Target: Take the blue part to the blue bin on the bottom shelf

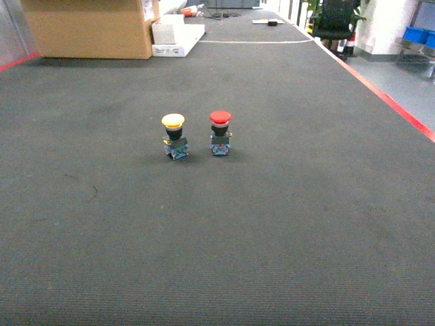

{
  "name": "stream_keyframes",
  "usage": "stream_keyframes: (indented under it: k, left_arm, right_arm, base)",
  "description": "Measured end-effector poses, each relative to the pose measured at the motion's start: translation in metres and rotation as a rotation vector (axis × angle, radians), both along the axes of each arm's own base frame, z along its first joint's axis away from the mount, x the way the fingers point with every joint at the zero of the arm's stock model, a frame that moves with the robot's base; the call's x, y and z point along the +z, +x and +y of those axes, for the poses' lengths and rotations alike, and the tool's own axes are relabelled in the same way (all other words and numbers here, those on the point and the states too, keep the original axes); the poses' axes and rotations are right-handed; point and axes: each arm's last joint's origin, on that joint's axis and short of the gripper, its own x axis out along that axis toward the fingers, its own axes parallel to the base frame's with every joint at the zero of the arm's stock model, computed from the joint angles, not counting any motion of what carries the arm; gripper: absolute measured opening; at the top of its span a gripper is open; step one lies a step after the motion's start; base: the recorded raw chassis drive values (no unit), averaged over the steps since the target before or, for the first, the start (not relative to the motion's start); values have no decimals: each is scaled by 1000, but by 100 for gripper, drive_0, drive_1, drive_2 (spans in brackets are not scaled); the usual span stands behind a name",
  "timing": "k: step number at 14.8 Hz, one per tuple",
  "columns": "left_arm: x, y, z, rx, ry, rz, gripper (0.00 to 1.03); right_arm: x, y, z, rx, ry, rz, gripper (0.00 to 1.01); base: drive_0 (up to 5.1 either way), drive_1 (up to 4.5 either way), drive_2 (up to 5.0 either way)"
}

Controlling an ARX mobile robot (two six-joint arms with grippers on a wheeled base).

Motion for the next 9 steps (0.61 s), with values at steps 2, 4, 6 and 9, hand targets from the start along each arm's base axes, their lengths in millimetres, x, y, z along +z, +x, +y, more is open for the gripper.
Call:
stream_keyframes:
  k: [2, 4, 6, 9]
  left_arm:
    - [0, 0, 0, -5, 0, 0, 44]
    - [0, 0, 0, -5, 0, 1, 44]
    - [0, 0, 0, -5, 0, -2, 44]
    - [-1, 0, 0, -5, 0, 1, 44]
  right_arm:
    - [0, 0, 0, 0, 0, 0, 98]
    - [0, 0, 0, 0, 0, 0, 98]
    - [0, 0, 0, 0, 0, 1, 98]
    - [0, 0, 0, 0, 0, 0, 98]
  base:
    - [0, 0, 0]
    - [0, 0, 0]
    - [4, -430, 437]
    - [5, -428, 438]
